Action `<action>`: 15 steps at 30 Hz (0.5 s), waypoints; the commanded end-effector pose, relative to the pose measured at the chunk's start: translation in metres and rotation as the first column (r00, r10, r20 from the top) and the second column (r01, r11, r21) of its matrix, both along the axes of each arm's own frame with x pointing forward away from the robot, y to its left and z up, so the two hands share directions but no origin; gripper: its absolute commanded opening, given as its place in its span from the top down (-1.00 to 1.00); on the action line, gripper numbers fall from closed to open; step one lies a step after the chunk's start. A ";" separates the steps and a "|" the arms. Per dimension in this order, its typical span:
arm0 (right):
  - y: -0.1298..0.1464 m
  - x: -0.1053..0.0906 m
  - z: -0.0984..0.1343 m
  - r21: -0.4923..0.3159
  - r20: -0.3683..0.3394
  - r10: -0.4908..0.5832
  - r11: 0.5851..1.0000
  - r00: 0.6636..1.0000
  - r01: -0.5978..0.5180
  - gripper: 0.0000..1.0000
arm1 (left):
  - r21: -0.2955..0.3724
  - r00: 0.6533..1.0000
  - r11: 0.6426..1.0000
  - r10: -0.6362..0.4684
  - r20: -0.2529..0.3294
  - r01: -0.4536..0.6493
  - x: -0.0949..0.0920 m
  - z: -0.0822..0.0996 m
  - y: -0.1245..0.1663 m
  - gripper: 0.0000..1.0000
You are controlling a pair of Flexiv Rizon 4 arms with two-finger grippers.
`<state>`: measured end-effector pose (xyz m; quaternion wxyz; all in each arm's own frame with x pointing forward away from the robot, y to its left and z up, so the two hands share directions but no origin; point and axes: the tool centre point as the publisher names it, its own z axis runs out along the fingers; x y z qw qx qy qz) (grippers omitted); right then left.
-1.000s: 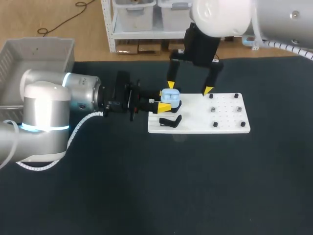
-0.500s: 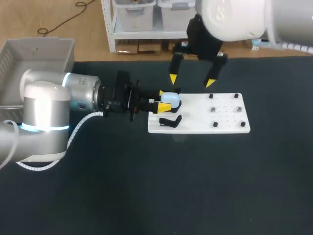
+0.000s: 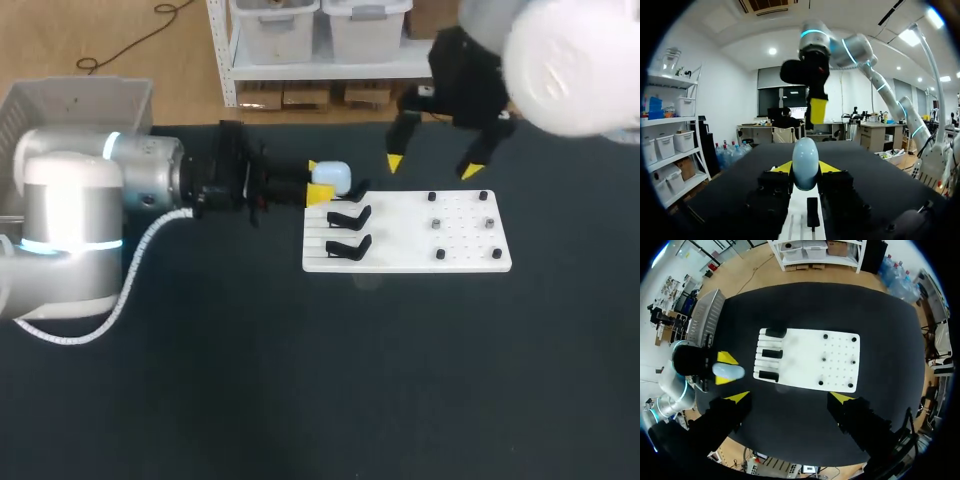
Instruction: Pick up each earbud case from the left stands, insert the matching earbuds, close the lid, and place the case in the box.
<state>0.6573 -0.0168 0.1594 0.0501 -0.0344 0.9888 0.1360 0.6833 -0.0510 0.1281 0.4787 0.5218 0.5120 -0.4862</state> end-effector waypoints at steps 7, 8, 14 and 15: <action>-0.017 -0.029 0.001 0.068 0.397 -0.102 0.994 0.912 0.082 -1.00 | 0.020 0.989 0.989 0.147 -0.027 -0.146 -0.022 0.070 0.033 1.00; -0.017 -0.029 0.001 0.068 0.397 -0.102 0.994 0.912 0.082 -1.00 | 0.019 0.989 0.989 0.149 -0.026 -0.148 -0.023 0.078 0.035 1.00; -0.017 -0.029 0.001 0.068 0.397 -0.102 0.994 0.912 0.082 -1.00 | 0.058 0.969 0.967 0.247 0.005 -0.247 -0.017 0.099 0.067 1.00; -0.017 -0.029 0.001 0.068 0.397 -0.102 0.994 0.912 0.082 -1.00 | 0.066 0.960 0.958 0.279 0.002 -0.279 -0.014 0.098 0.075 1.00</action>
